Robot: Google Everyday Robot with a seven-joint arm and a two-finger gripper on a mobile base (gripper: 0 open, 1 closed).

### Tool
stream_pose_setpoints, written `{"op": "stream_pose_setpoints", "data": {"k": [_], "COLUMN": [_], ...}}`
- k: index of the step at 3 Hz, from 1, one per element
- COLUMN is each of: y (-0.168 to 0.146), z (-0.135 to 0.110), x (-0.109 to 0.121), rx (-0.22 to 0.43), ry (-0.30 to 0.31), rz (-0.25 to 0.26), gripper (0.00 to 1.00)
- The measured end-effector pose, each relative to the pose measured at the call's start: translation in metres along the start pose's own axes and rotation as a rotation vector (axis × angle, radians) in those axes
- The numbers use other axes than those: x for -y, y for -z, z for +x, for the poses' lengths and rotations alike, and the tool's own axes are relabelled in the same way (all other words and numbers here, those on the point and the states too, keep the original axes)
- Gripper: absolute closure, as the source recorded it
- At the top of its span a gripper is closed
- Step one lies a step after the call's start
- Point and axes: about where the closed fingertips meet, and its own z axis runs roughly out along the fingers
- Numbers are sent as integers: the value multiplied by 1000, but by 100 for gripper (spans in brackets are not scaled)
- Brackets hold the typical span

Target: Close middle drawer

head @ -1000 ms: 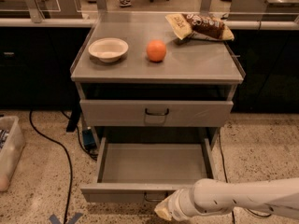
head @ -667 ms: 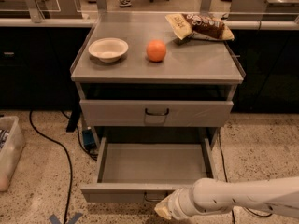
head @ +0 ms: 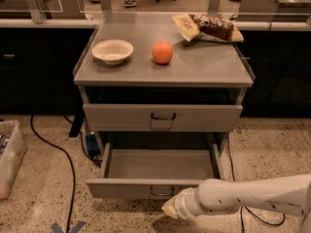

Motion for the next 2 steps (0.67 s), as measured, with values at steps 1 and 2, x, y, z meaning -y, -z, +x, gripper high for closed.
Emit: {"op": "stream_pose_setpoints", "data": {"k": [1, 2], "y": [7, 13], "z": [-5, -16], "x": [25, 50], "rx": [18, 30], "ry": [-32, -32], "rz": [49, 96], "gripper": [100, 100]}}
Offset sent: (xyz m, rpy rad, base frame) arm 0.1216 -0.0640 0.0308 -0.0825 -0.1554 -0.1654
